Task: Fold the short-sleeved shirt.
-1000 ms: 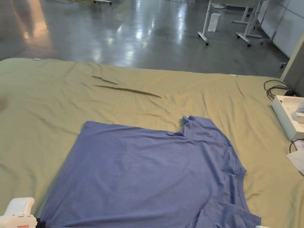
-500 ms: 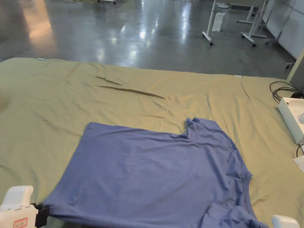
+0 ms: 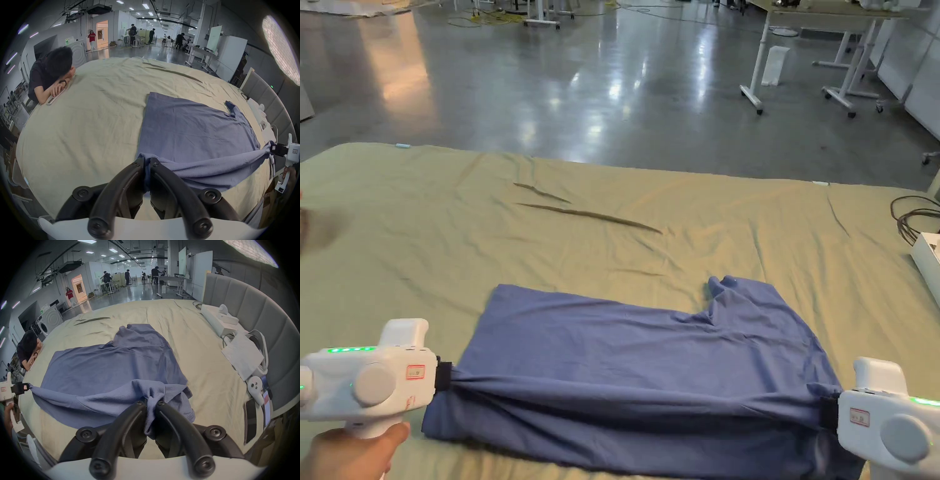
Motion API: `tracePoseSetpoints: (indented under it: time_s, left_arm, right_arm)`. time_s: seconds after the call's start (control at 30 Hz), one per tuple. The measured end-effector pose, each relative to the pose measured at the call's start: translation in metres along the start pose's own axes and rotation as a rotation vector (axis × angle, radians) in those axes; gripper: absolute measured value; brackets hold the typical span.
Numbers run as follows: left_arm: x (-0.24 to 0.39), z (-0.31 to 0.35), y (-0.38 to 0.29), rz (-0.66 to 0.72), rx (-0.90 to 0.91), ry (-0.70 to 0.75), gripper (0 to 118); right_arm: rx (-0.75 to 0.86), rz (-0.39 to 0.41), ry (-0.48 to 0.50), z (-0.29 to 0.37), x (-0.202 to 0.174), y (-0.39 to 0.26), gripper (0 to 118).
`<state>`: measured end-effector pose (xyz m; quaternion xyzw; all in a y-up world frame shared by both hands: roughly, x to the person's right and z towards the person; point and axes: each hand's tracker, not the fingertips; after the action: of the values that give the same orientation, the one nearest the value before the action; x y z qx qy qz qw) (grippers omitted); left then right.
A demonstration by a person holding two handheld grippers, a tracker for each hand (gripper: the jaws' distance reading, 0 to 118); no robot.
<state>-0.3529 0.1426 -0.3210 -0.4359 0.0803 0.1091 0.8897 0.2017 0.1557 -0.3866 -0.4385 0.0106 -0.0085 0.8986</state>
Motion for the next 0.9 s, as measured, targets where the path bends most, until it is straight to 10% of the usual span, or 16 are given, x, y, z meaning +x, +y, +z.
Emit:
tracePoseSetpoints:
  time_s: [0.37, 0.47, 0.57, 0.9]
  left_arm:
    - [-0.001, -0.087, 0.017, -0.014, -0.153, 0.019, 7]
    - [-0.001, -0.078, 0.016, -0.006, -0.139, 0.009, 18]
    - [0.0, -0.056, 0.015, 0.0, -0.057, -0.044, 53]
    - [0.037, 0.071, -0.007, -0.009, 0.474, -0.098, 61]
  right_arm:
    - [-0.174, 0.018, -0.011, -0.084, -0.002, 0.012, 6]
    - [-0.149, 0.013, -0.005, -0.069, -0.002, 0.012, 25]
    - [-0.028, 0.003, 0.006, -0.042, -0.003, 0.014, 75]
    - [0.582, 0.122, 0.042, 0.084, -0.048, -0.004, 84]
